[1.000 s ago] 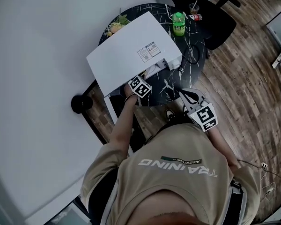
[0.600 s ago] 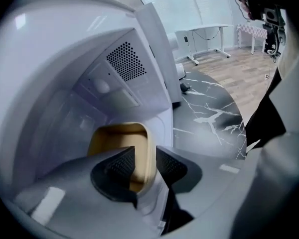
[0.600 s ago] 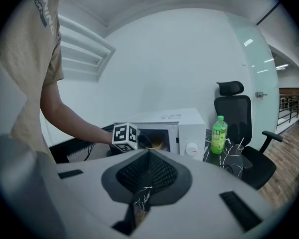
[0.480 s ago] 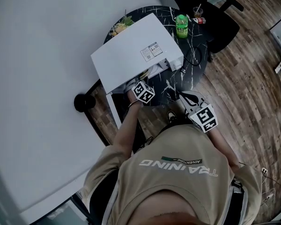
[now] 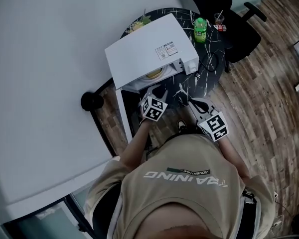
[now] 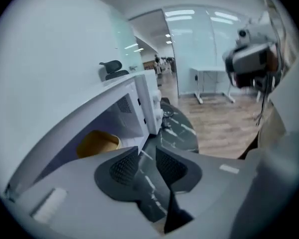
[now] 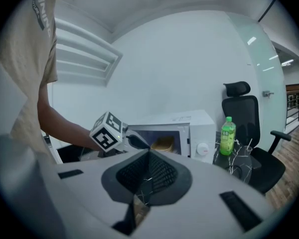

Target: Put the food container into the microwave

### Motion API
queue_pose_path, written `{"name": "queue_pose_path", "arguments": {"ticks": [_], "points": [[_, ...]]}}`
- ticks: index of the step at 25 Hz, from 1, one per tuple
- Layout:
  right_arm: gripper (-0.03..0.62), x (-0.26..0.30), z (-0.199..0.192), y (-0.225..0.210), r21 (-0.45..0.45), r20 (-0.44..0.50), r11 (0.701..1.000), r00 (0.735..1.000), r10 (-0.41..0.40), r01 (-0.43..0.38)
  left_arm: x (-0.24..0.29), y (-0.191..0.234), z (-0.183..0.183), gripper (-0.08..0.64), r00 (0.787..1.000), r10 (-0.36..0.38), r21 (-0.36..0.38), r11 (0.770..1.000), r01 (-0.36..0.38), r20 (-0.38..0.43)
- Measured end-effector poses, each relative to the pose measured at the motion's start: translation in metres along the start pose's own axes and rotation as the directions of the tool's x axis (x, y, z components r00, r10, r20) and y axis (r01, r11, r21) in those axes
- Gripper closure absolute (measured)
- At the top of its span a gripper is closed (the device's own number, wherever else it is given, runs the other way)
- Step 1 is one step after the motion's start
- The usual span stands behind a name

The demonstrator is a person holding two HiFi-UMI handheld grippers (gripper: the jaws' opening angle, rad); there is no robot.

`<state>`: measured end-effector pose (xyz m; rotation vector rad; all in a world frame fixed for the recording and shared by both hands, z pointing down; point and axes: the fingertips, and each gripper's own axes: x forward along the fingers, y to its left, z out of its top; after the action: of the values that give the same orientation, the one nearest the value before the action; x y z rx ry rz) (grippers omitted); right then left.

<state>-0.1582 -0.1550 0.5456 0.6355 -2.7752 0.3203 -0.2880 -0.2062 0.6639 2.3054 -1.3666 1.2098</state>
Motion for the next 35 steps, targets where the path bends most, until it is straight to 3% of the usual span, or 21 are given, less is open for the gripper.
{"name": "queue_pose_path", "arguments": {"ticks": [1, 3, 5, 10, 13, 16, 20, 24, 30, 35], "points": [[0.583, 0.002, 0.003, 0.001, -0.006, 0.002, 1.000, 1.000, 0.007, -0.007, -0.010, -0.005, 0.005, 0.445, 0.998, -0.032, -0.111, 0.993, 0.038, 0.056], [0.583, 0.006, 0.006, 0.001, -0.022, -0.004, 0.999, 1.000, 0.024, -0.024, -0.030, -0.010, 0.017, 0.445, 0.982, -0.062, -0.292, 0.950, 0.113, 0.179], [0.583, 0.011, 0.009, -0.002, -0.039, -0.012, 0.998, 0.999, 0.039, -0.039, -0.048, -0.013, 0.026, 0.446, 0.963, -0.056, -0.360, 0.921, 0.152, 0.262], [0.583, 0.029, 0.030, 0.005, -0.094, -0.009, 0.993, 0.997, 0.077, -0.078, -0.090, -0.030, 0.045, 0.455, 0.939, -0.031, -0.259, 0.958, 0.127, 0.343], [0.583, 0.041, 0.055, 0.012, -0.092, 0.023, 0.987, 0.991, 0.131, -0.128, -0.118, -0.032, 0.070, 0.503, 0.906, 0.000, -0.232, 0.967, 0.109, 0.423], [0.583, 0.050, 0.088, 0.020, -0.116, 0.059, 0.978, 0.982, 0.178, -0.171, -0.148, -0.018, 0.097, 0.551, 0.865, 0.069, -0.216, 0.975, 0.046, 0.496], [0.583, 0.058, 0.134, 0.030, -0.224, 0.103, 0.958, 0.973, 0.208, -0.181, -0.180, 0.011, 0.115, 0.551, 0.813, 0.165, -0.267, 0.964, -0.012, 0.559], [0.583, 0.062, 0.175, 0.034, -0.305, 0.149, 0.941, 0.969, 0.199, -0.146, -0.199, 0.039, 0.124, 0.551, 0.792, 0.227, -0.285, 0.956, -0.070, 0.567], [0.583, 0.059, 0.233, 0.028, -0.293, 0.246, 0.953, 0.956, 0.157, -0.081, -0.233, 0.096, 0.153, 0.551, 0.732, 0.347, -0.339, 0.926, -0.167, 0.587], [0.583, 0.053, 0.248, 0.020, -0.310, 0.259, 0.949, 0.957, 0.134, -0.049, -0.241, 0.115, 0.170, 0.551, 0.711, 0.360, -0.356, 0.920, -0.163, 0.604]]}}
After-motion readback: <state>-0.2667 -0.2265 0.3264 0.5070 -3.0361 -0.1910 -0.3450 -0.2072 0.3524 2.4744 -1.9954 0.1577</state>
